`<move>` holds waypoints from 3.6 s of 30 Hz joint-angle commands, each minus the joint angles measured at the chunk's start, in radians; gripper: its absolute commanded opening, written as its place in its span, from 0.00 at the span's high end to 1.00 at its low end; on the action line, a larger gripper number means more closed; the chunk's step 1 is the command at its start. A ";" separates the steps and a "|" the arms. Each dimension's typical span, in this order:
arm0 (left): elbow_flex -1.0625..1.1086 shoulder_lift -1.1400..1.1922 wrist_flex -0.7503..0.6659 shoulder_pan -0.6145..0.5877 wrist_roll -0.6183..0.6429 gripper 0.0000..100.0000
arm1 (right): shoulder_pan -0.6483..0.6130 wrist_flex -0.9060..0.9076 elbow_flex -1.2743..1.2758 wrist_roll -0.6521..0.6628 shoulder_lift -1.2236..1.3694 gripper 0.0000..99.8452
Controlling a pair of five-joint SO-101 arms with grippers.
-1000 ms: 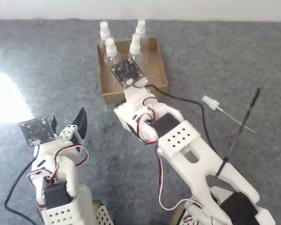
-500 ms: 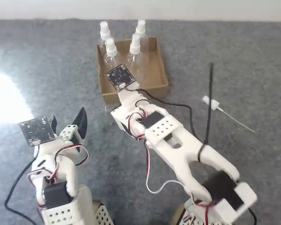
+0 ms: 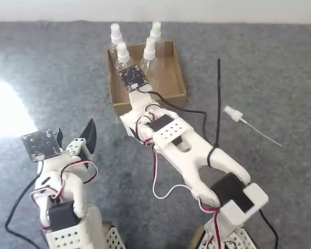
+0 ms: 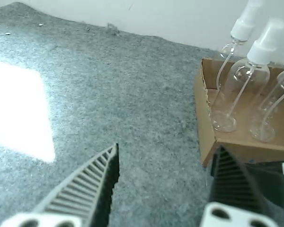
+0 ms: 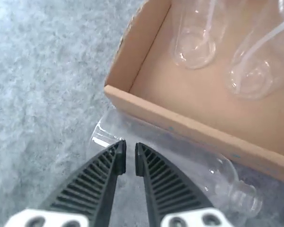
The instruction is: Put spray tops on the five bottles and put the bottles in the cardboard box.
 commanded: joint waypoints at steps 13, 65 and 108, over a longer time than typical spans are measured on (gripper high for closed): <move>-0.008 -0.014 -0.026 0.005 0.005 0.71 | 0.051 0.096 -0.135 -0.009 0.062 0.99; -0.001 -0.014 -0.038 0.005 0.005 0.71 | 0.067 -0.124 0.020 0.132 -0.030 0.99; -0.001 -0.014 -0.038 0.003 0.005 0.71 | 0.058 0.932 -0.591 0.135 0.030 0.99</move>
